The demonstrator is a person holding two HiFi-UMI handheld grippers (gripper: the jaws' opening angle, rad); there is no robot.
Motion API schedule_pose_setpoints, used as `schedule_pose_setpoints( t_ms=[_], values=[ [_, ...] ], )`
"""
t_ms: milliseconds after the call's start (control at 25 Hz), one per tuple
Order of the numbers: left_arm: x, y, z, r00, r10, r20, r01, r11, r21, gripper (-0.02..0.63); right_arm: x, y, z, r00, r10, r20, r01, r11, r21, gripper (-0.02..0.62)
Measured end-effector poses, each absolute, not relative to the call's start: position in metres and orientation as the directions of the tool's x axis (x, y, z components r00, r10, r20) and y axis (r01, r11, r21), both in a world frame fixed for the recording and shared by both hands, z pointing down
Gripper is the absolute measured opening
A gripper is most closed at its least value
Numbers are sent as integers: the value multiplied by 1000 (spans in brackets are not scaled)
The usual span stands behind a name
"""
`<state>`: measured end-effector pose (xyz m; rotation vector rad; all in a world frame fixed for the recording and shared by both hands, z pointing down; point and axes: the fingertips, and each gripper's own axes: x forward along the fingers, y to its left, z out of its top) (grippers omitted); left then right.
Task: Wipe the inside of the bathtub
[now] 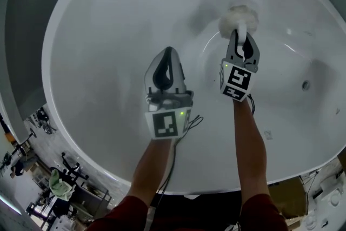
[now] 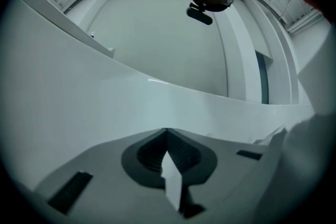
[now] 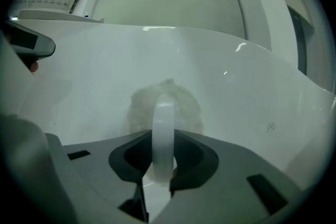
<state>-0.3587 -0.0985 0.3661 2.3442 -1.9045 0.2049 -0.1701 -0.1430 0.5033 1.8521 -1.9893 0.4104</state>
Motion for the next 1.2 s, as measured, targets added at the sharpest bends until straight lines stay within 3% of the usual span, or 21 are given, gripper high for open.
schedule_pose_setpoints(
  t_ms=[360, 1200],
  values=[
    [-374, -103, 409, 134, -973, 188, -990, -141, -27, 14, -186, -144, 561, -105, -855, 509, -989, 143, 36, 93],
    [-328, -93, 455, 192, -953, 235, -976, -209, -53, 14, -177, -164, 644, -131, -822, 555, -988, 153, -6, 93]
  ],
)
